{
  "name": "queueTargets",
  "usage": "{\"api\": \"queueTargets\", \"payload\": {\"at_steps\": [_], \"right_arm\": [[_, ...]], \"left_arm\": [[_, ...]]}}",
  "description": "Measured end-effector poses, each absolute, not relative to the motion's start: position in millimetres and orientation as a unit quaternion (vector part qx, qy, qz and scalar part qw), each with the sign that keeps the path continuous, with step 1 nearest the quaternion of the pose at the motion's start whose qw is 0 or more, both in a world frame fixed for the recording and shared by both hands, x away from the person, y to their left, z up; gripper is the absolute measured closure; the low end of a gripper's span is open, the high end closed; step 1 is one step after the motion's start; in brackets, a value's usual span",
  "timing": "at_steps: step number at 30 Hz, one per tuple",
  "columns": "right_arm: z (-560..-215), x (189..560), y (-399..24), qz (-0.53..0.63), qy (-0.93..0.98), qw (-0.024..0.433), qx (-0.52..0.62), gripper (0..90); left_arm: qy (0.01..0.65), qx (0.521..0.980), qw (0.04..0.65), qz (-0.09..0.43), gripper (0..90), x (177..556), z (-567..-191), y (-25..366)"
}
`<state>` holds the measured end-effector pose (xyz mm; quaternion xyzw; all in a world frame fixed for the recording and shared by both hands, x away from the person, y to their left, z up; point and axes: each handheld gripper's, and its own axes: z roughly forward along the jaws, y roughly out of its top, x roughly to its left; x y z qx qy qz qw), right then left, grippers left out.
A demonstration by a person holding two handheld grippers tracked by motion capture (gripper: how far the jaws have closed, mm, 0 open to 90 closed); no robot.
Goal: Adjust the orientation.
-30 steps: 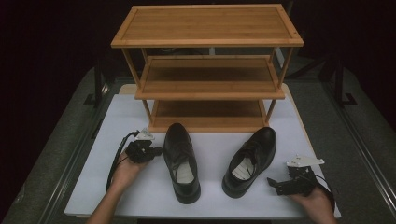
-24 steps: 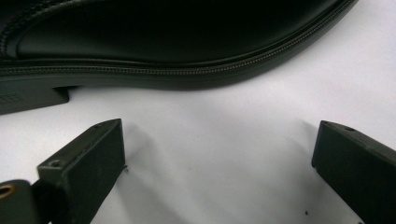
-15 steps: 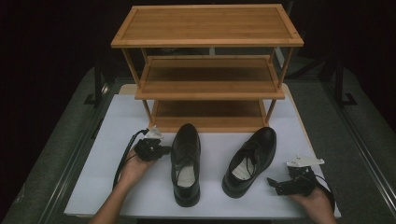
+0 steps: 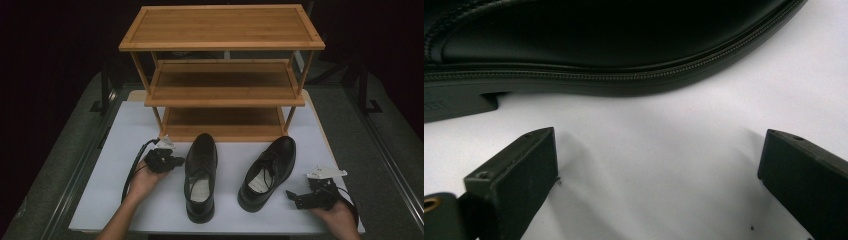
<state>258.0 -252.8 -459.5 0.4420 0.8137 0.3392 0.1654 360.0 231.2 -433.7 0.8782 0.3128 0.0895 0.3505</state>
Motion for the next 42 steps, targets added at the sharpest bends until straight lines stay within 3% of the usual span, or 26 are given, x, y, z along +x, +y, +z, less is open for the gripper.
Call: {"api": "queueTargets", "payload": {"at_steps": [3, 8, 15, 23, 28, 42], "right_arm": [[-459, 258, -253, 0.339, 0.814, 0.165, 0.442, 2.3], [-459, 258, -253, 0.338, 0.814, 0.166, 0.442, 2.3], [-459, 258, -253, 0.338, 0.814, 0.165, 0.443, 2.3], [-459, 258, -253, 0.339, 0.814, 0.166, 0.442, 2.3], [-459, 258, -253, 0.339, 0.814, 0.166, 0.442, 2.3], [-459, 258, -252, 0.336, 0.815, 0.165, 0.443, 2.3]], "left_arm": [[0.325, 0.866, 0.369, 0.087, 80.4, 359, -428, 241], [0.331, 0.862, 0.376, 0.081, 52.9, 354, -424, 253], [0.346, 0.861, 0.364, 0.080, 26.9, 338, -422, 271], [0.360, 0.858, 0.349, 0.111, 7.5, 321, -419, 288], [0.370, 0.861, 0.329, 0.117, 0.8, 307, -423, 300], [0.362, 0.863, 0.324, 0.138, 0.7, 274, -443, 330]]}}
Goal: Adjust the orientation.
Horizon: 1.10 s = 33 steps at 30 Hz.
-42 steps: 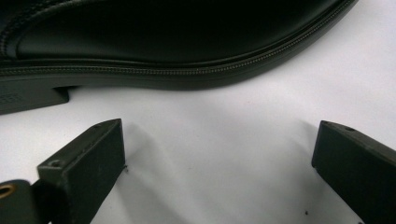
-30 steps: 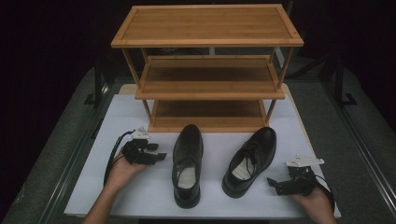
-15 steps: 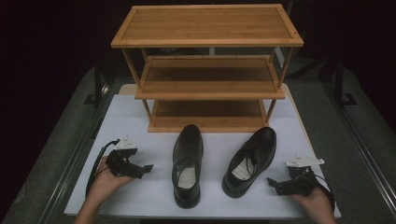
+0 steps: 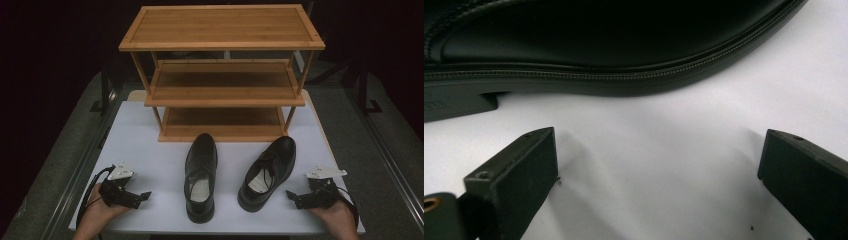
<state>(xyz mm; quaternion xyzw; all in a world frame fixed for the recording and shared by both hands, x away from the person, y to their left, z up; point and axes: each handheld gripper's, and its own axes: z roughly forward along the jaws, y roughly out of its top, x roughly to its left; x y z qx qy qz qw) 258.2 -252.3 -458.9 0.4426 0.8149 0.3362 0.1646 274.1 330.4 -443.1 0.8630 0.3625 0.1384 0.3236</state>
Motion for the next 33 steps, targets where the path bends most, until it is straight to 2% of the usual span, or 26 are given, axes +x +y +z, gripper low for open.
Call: {"api": "queueTargets", "payload": {"at_steps": [4, 8, 13, 16, 22, 27, 33], "right_arm": [[-458, 258, -253, 0.336, 0.815, 0.162, 0.443, 3.3], [-452, 259, -256, 0.343, 0.813, 0.153, 0.445, 11.9], [-442, 262, -259, 0.353, 0.804, 0.161, 0.451, 17.4], [-434, 265, -263, 0.366, 0.794, 0.167, 0.456, 28.7], [-420, 280, -273, 0.391, 0.782, 0.177, 0.452, 67.7], [-415, 298, -273, 0.385, 0.787, 0.177, 0.449, 88.9], [-409, 314, -275, 0.392, 0.781, 0.187, 0.449, 89.5]], "left_arm": [[0.355, 0.860, 0.336, 0.147, 0.0, 272, -450, 332], [0.356, 0.859, 0.337, 0.148, 0.0, 272, -451, 331], [0.356, 0.859, 0.337, 0.149, 0.0, 272, -451, 331], [0.356, 0.859, 0.338, 0.149, 0.0, 272, -451, 331], [0.355, 0.859, 0.338, 0.147, 0.0, 272, -451, 332], [0.356, 0.859, 0.338, 0.146, 0.0, 273, -451, 332], [0.356, 0.859, 0.339, 0.146, 0.0, 273, -451, 332]]}}
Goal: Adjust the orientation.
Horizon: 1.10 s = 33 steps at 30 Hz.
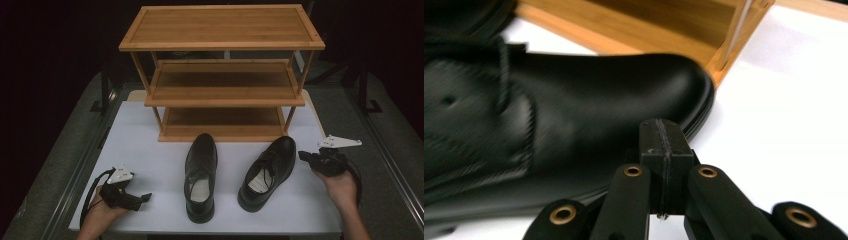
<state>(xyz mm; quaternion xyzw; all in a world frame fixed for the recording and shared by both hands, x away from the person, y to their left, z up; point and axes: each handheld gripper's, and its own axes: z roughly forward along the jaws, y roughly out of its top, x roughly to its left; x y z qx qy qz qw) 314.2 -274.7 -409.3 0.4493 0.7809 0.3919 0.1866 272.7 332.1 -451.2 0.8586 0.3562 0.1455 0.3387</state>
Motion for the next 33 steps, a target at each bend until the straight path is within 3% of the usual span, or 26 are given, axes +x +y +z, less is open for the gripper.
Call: {"api": "queueTargets", "payload": {"at_steps": [10, 20, 33], "right_arm": [[-410, 356, -279, 0.390, 0.783, 0.165, 0.456, 89.5], [-423, 396, -282, 0.366, 0.783, 0.173, 0.473, 89.5], [-433, 404, -280, 0.362, 0.782, 0.158, 0.481, 89.9]], "left_arm": [[0.357, 0.858, 0.340, 0.146, 0.0, 273, -451, 332], [0.358, 0.858, 0.339, 0.144, 0.0, 273, -451, 332], [0.357, 0.858, 0.339, 0.145, 0.0, 273, -451, 332]]}}
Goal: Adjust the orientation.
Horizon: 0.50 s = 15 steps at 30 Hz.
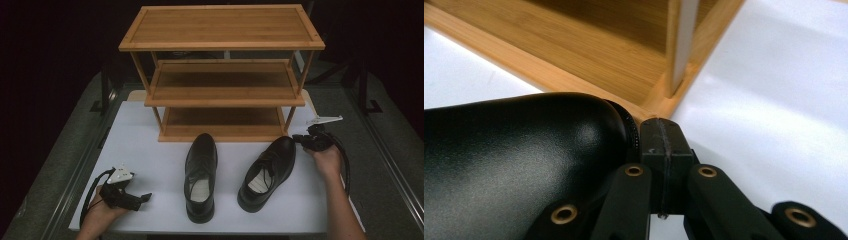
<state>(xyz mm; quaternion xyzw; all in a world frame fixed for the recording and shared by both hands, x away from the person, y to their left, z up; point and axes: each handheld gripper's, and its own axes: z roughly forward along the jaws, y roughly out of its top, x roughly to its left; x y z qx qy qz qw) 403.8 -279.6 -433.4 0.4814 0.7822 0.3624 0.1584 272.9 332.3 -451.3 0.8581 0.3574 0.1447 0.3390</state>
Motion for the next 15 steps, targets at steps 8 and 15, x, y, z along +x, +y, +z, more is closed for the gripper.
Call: {"api": "queueTargets", "payload": {"at_steps": [8, 15], "right_arm": [[-432, 400, -257, 0.360, 0.795, 0.151, 0.464, 89.9], [-432, 395, -242, 0.360, 0.802, 0.152, 0.452, 89.8]], "left_arm": [[0.358, 0.857, 0.340, 0.145, 0.0, 273, -451, 332], [0.358, 0.857, 0.340, 0.145, 0.0, 273, -452, 332]]}}
